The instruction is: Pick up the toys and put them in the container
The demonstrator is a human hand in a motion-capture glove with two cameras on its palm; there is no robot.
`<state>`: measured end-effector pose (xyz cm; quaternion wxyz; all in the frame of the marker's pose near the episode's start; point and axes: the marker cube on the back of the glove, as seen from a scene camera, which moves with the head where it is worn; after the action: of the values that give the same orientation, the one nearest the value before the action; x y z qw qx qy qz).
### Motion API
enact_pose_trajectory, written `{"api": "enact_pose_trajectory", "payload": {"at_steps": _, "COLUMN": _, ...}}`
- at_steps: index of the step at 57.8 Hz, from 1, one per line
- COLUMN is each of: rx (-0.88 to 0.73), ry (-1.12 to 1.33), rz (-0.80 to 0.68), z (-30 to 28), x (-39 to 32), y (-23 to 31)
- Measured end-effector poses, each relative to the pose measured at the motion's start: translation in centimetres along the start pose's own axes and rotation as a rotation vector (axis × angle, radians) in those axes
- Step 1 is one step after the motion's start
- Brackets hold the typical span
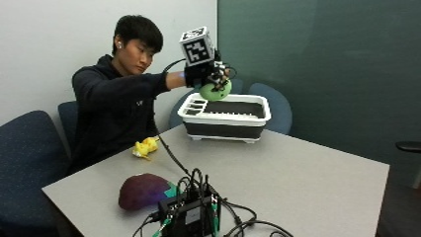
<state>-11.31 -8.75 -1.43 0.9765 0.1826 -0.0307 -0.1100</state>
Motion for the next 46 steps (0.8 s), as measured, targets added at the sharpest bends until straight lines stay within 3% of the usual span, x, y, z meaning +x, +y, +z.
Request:
{"api": "enact_pose_trajectory", "payload": {"at_steps": 6, "rx": -0.006, "ry": -0.166, "rz": 0.017, "z": 0.8, "x": -8.1, "y": -3.4}}
{"api": "enact_pose_trajectory", "payload": {"at_steps": 13, "rx": -0.099, "ry": -0.067, "rz": -0.07, "z": 5.8, "x": -15.1, "y": -5.4}}
{"api": "enact_pose_trajectory", "payload": {"at_steps": 19, "rx": -0.232, "ry": 0.149, "rz": -0.092, "z": 9.9, "x": -16.7, "y": -6.0}}
{"api": "enact_pose_trajectory", "payload": {"at_steps": 27, "rx": -0.431, "ry": -0.083, "rz": -0.115, "z": 11.5, "x": -18.9, "y": -5.3}}
{"api": "enact_pose_trajectory", "payload": {"at_steps": 31, "rx": -0.454, "ry": -0.123, "rz": -0.113, "z": 10.4, "x": -17.7, "y": -4.9}}
{"api": "enact_pose_trajectory", "payload": {"at_steps": 37, "rx": -0.343, "ry": -0.148, "rz": -0.017, "z": 6.4, "x": -13.5, "y": -4.1}}
{"api": "enact_pose_trajectory", "payload": {"at_steps": 46, "rx": -0.201, "ry": -0.266, "rz": 0.242, "z": -2.6, "x": 1.5, "y": -1.1}}
